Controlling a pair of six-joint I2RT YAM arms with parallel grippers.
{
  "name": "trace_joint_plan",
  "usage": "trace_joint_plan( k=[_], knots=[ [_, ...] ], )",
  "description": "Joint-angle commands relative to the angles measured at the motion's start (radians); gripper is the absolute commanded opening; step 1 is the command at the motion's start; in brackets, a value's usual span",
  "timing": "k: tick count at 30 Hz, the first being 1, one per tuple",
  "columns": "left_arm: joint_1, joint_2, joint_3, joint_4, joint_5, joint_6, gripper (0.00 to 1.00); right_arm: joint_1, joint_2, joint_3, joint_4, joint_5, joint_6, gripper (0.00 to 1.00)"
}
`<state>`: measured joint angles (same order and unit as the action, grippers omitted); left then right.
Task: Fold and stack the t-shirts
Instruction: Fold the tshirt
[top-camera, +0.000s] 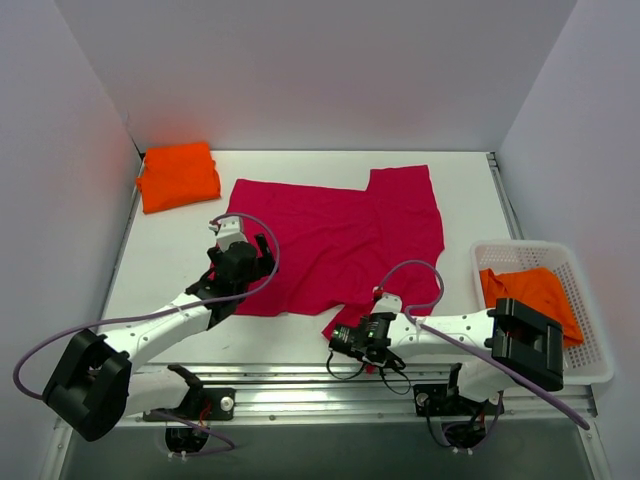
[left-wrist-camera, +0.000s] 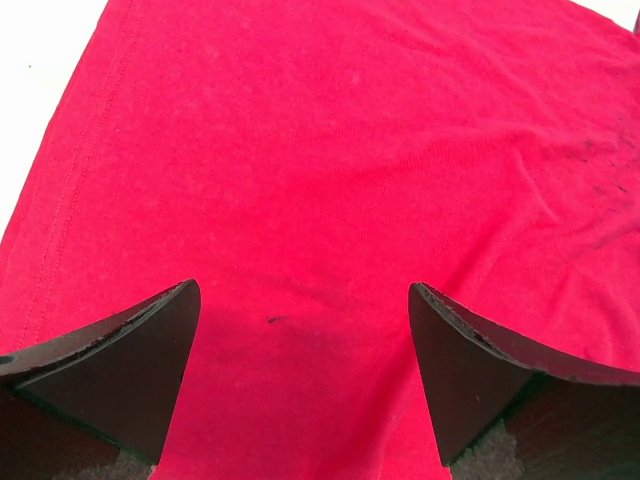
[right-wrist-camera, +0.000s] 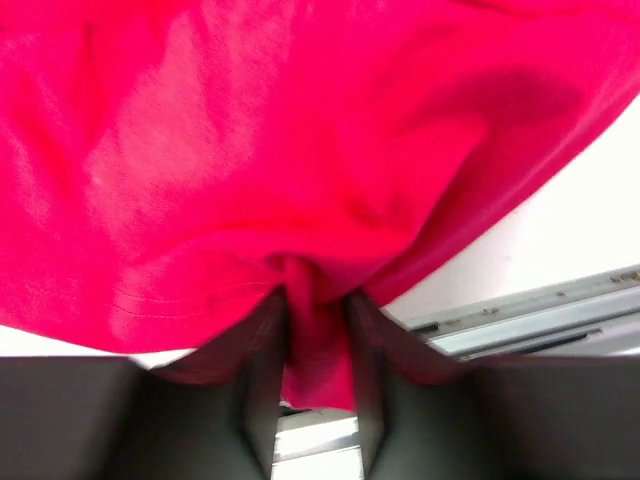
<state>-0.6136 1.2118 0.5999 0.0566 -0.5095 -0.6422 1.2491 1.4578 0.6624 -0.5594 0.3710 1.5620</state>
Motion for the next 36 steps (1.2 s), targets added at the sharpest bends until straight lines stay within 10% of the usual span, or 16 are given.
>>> trace_joint_plan(
  k=[1, 4, 24, 36],
  knots=[
    [0.003, 0.005, 0.021, 0.032, -0.021, 0.007, 0.94, -0.016, 0.110, -0.087, 0.076, -0.029, 0.000, 0.20],
    [0.005, -0.003, 0.023, 0.023, -0.021, 0.004, 0.95, -0.013, 0.111, -0.072, 0.044, -0.027, 0.009, 0.00],
    [-0.029, -0.196, -0.026, -0.498, -0.188, -0.382, 0.89, 0.079, -0.319, 0.112, -0.511, 0.222, 0.299, 0.00],
    [-0.075, -0.166, -0.023, -0.652, -0.201, -0.539, 0.67, -0.003, -0.431, 0.169, -0.617, 0.353, 0.294, 0.00]
  ],
)
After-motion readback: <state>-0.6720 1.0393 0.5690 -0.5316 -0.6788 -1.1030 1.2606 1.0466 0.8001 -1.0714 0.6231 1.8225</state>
